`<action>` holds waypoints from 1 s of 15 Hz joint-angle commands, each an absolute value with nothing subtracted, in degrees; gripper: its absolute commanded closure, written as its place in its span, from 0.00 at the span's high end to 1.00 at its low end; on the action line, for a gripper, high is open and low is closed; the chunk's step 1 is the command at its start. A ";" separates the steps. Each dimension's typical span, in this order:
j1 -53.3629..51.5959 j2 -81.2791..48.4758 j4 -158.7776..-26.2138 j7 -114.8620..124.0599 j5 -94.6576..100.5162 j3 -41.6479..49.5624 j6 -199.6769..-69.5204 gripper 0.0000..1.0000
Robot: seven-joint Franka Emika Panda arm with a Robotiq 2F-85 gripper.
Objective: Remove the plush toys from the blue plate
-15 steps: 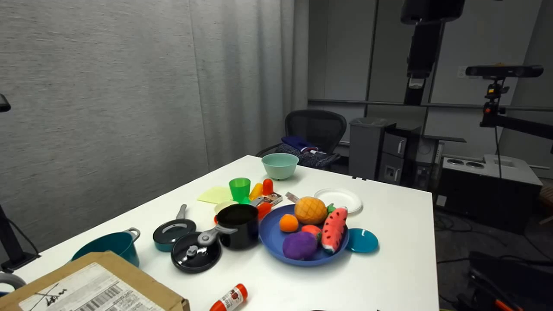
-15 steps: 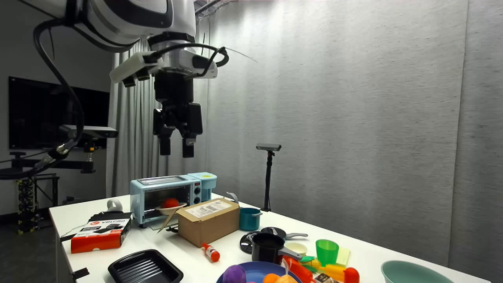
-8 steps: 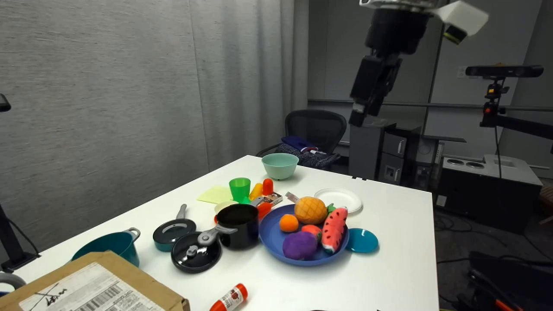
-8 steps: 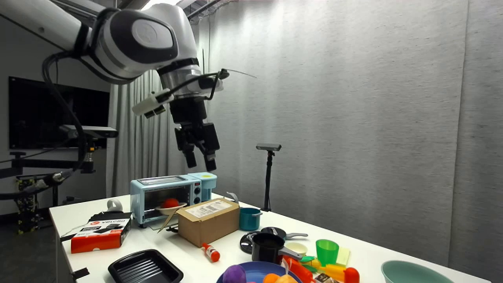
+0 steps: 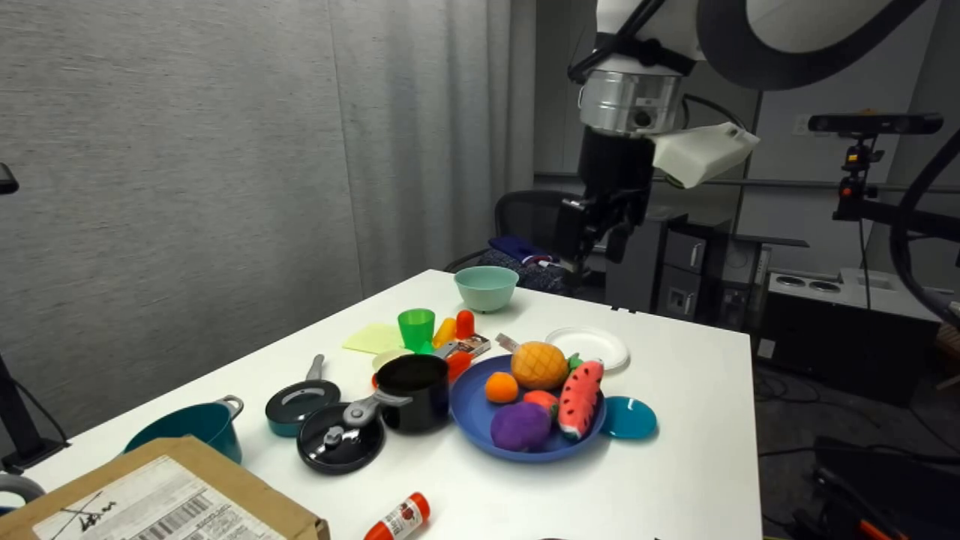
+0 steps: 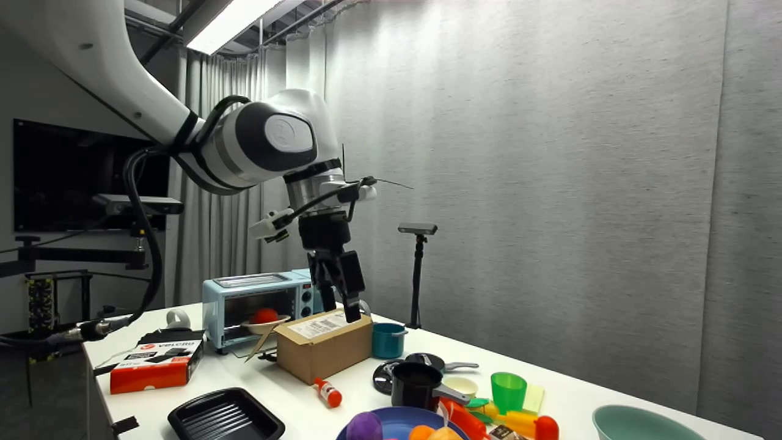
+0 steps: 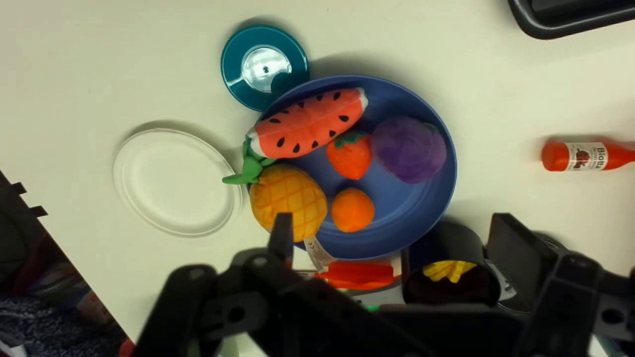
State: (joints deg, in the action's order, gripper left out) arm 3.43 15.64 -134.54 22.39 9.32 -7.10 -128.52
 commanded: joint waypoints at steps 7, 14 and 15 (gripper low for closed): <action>5.27 11.35 -133.31 24.99 15.16 -5.61 -127.63 1.00; 7.15 -0.42 -129.18 25.88 18.78 0.91 -131.53 1.00; 6.87 -2.18 -128.40 25.33 17.93 1.71 -132.25 1.00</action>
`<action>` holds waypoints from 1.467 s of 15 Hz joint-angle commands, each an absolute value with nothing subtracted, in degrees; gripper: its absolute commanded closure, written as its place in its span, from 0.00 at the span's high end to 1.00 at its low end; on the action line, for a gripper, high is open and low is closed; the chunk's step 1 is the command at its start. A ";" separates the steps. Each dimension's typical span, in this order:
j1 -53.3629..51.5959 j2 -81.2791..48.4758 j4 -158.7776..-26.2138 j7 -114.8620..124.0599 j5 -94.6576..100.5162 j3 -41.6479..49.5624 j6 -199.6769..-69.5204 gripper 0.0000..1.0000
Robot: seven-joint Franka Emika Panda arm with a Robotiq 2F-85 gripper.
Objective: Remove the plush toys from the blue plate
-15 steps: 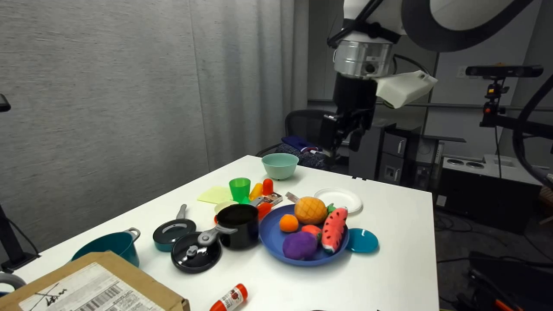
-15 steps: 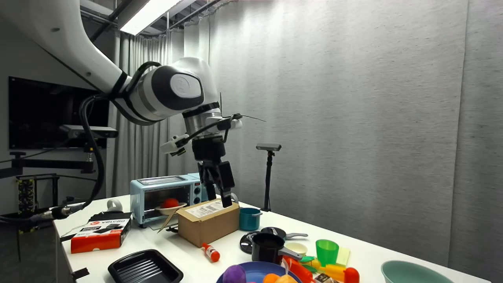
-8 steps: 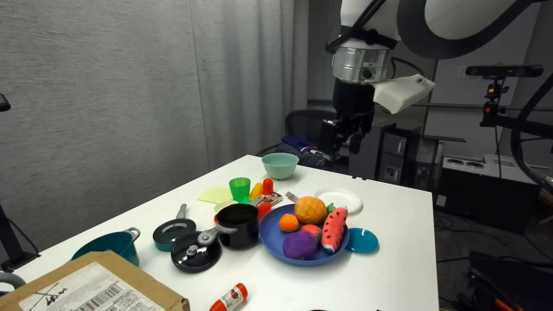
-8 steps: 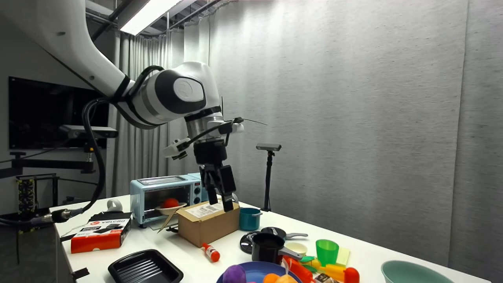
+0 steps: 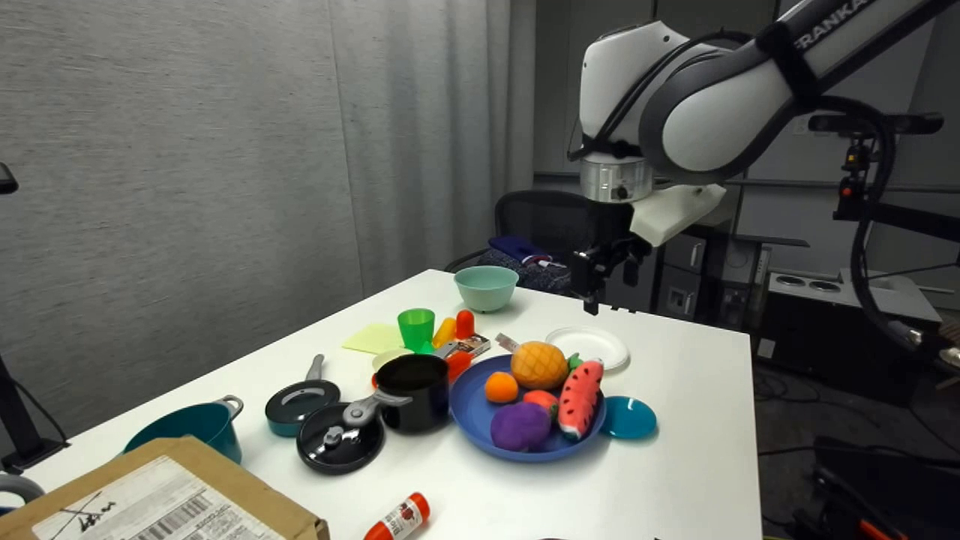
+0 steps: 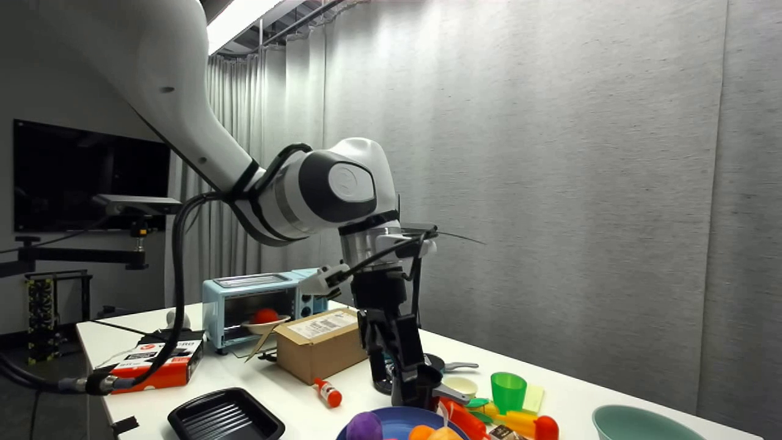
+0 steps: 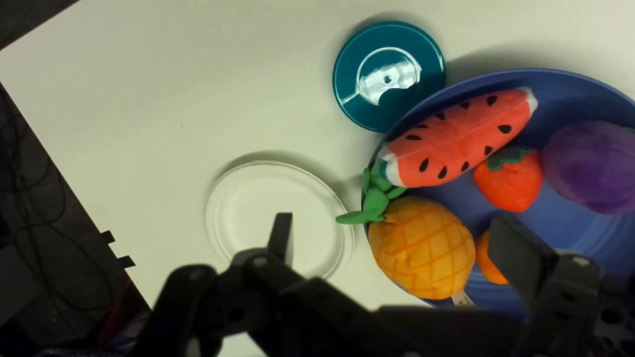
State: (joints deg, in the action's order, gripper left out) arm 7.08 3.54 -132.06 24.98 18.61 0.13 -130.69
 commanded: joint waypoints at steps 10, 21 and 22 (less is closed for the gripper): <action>5.24 -9.05 -124.53 25.55 18.20 5.57 -134.66 1.00; 1.46 -17.72 -123.51 29.68 19.56 7.89 -153.29 1.00; 1.23 -18.76 -123.63 28.78 19.13 8.47 -154.50 1.00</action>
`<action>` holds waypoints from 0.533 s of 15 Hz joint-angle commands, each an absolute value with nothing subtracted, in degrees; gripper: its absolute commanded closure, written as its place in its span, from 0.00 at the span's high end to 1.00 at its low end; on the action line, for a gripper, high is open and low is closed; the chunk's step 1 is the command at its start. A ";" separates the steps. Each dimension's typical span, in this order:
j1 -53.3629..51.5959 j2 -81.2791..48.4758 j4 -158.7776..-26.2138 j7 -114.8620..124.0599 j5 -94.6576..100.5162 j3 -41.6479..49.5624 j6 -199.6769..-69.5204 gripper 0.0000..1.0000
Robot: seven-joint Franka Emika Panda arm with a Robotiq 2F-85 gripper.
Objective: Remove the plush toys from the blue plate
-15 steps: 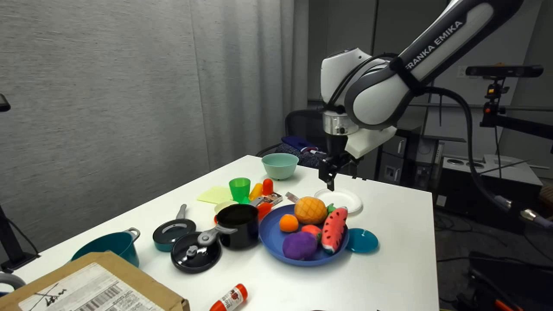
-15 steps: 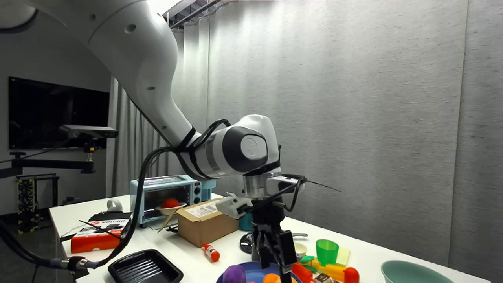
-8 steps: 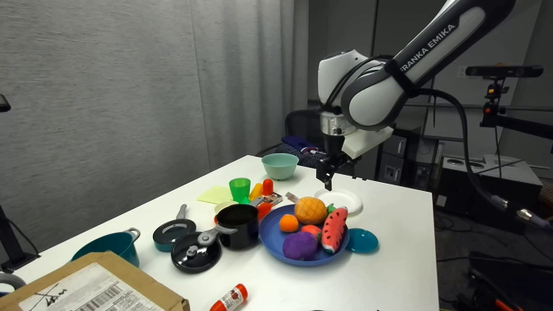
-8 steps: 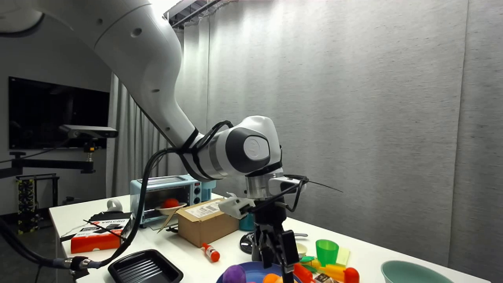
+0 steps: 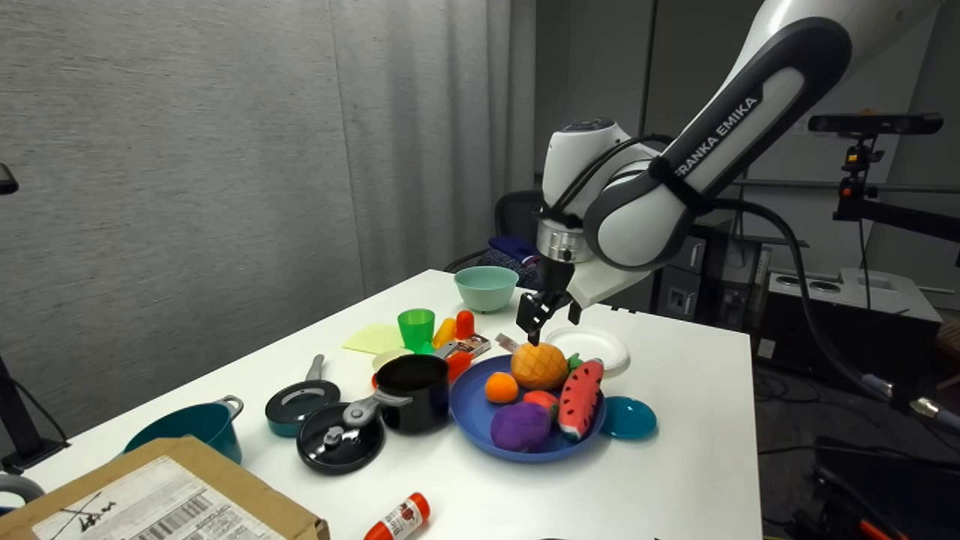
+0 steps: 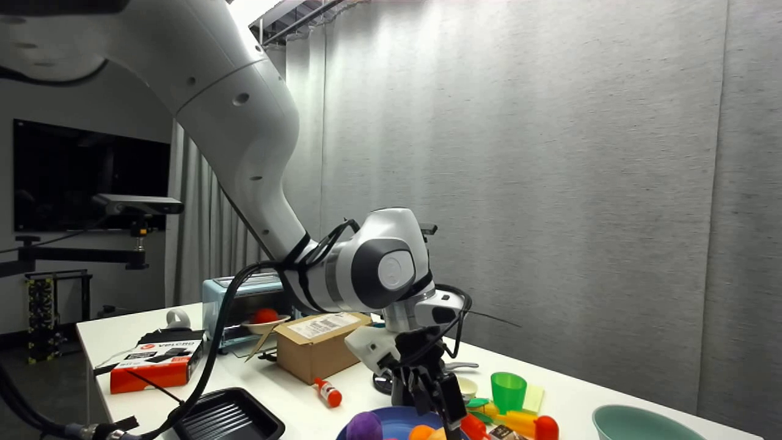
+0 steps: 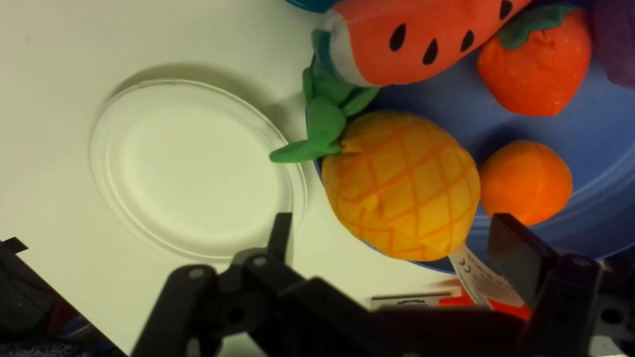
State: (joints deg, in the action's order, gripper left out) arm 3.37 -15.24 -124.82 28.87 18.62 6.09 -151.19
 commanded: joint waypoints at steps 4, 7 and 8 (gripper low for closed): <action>-2.05 -22.98 -122.50 29.85 20.52 12.90 -160.11 1.00; -4.29 -26.05 -121.54 30.05 18.50 15.30 -163.56 1.00; -4.83 -26.94 -121.15 29.91 17.40 15.49 -163.87 0.75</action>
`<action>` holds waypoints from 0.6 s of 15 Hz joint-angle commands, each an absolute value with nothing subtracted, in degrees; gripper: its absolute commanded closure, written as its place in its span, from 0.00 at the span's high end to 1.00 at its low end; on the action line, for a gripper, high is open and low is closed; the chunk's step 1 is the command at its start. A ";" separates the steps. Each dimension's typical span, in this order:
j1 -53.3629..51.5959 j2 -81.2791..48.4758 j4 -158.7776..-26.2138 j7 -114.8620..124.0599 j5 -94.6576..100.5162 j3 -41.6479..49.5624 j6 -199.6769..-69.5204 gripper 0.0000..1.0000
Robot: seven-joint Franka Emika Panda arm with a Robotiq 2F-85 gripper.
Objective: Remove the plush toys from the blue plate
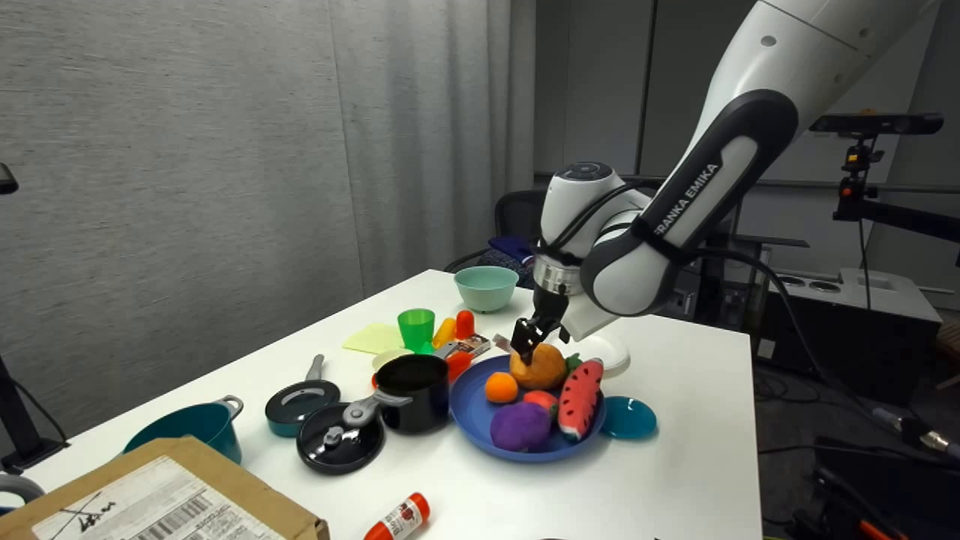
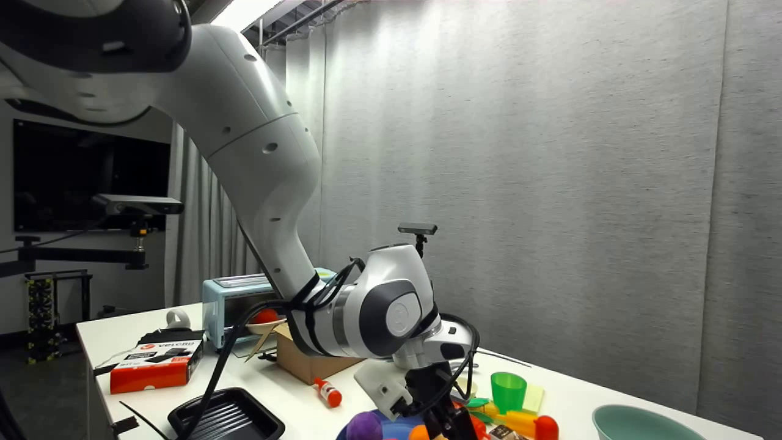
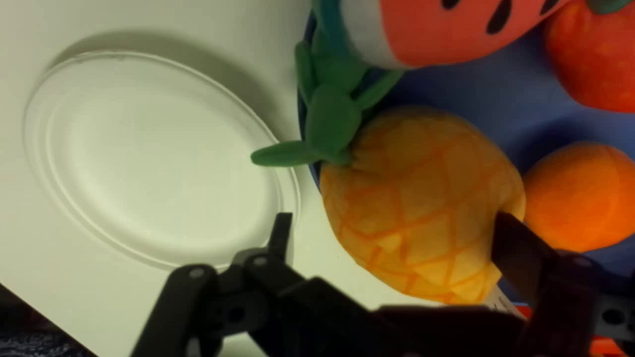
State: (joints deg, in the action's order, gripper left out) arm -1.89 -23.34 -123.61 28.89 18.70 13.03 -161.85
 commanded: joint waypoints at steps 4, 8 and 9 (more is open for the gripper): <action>-7.34 -28.61 -119.69 29.94 15.47 17.13 -163.61 0.49; -6.03 -26.29 -118.16 28.66 11.35 17.11 -161.94 0.20; -4.95 -25.35 -117.88 28.05 9.67 16.90 -161.31 0.12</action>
State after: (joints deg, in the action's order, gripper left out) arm -6.22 -26.70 -119.88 29.47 13.46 16.56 -163.26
